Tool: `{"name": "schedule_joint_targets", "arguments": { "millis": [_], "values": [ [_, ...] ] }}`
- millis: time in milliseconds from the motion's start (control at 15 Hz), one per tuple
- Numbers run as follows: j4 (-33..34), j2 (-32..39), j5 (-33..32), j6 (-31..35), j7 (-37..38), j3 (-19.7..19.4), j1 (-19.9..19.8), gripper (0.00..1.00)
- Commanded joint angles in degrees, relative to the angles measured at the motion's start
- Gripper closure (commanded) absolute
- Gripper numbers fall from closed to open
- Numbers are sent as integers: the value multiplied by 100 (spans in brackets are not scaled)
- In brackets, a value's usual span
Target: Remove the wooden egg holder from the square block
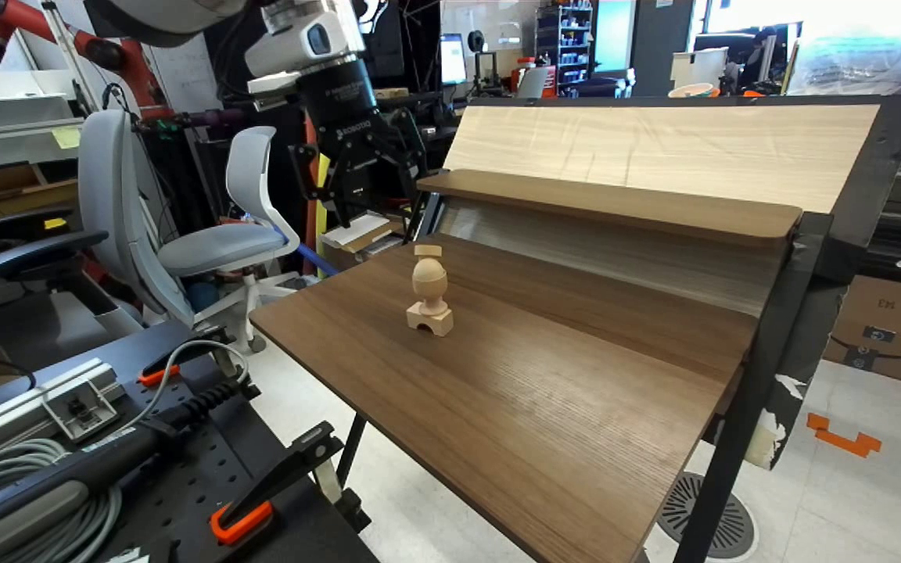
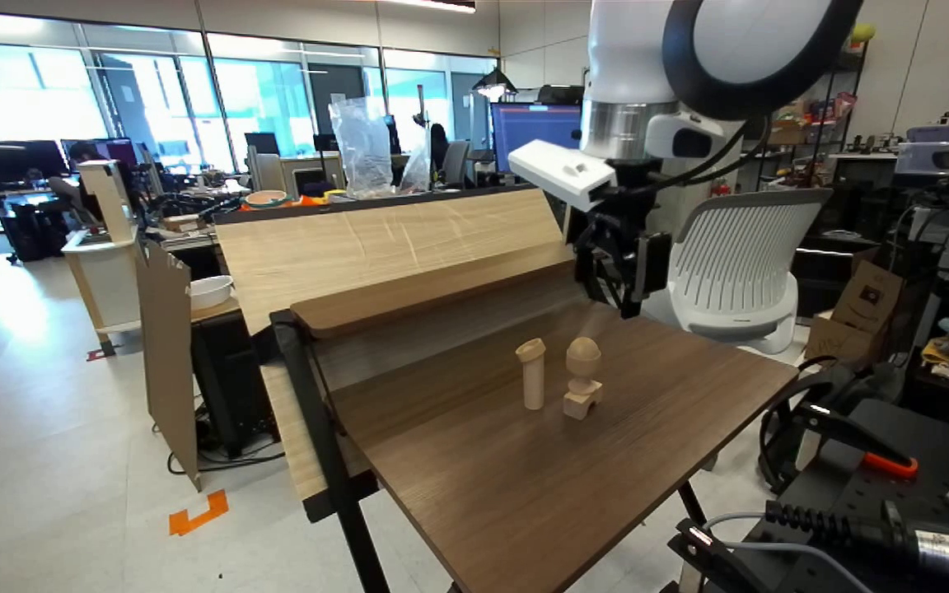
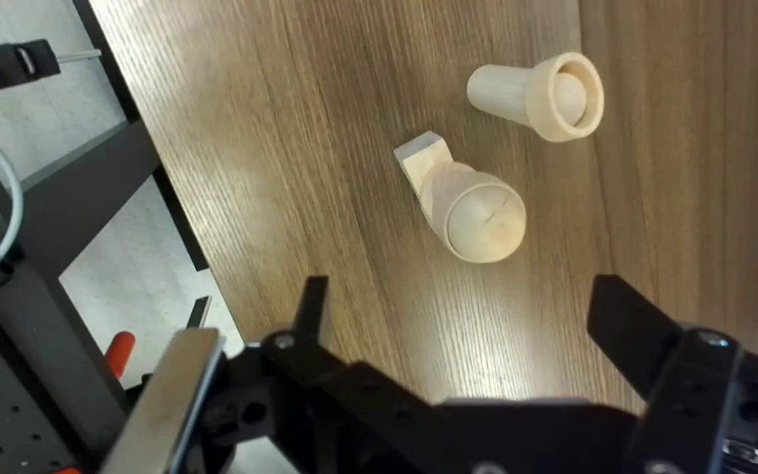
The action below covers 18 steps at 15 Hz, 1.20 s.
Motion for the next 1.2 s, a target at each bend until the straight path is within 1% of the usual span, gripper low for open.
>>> {"name": "schedule_joint_targets", "arguments": {
  "millis": [0, 67, 133, 200, 333, 533, 667, 800, 933, 1133],
  "values": [
    [872, 1025, -320, -309, 654, -338, 447, 0],
    [1015, 1194, -318, -301, 696, -422, 543, 0],
    [1079, 1122, 350, -117, 282, -1319, 1436, 0],
    [1218, 1241, 543, -94, 219, -1577, 1684, 0],
    [1480, 1402, 1188, -57, -23, -2427, 2531, 0],
    [1820, 1636, 1847, -95, -193, -3086, 3233, 0],
    [1982, 1746, 2154, -116, -257, -3357, 3517, 0],
    [2069, 1814, 2389, -111, -298, -3535, 3686, 0],
    [2127, 1843, 2561, -122, -326, -3661, 3784, 0],
    [2144, 1785, 2774, -135, -377, -3752, 3834, 0]
  ]
}}
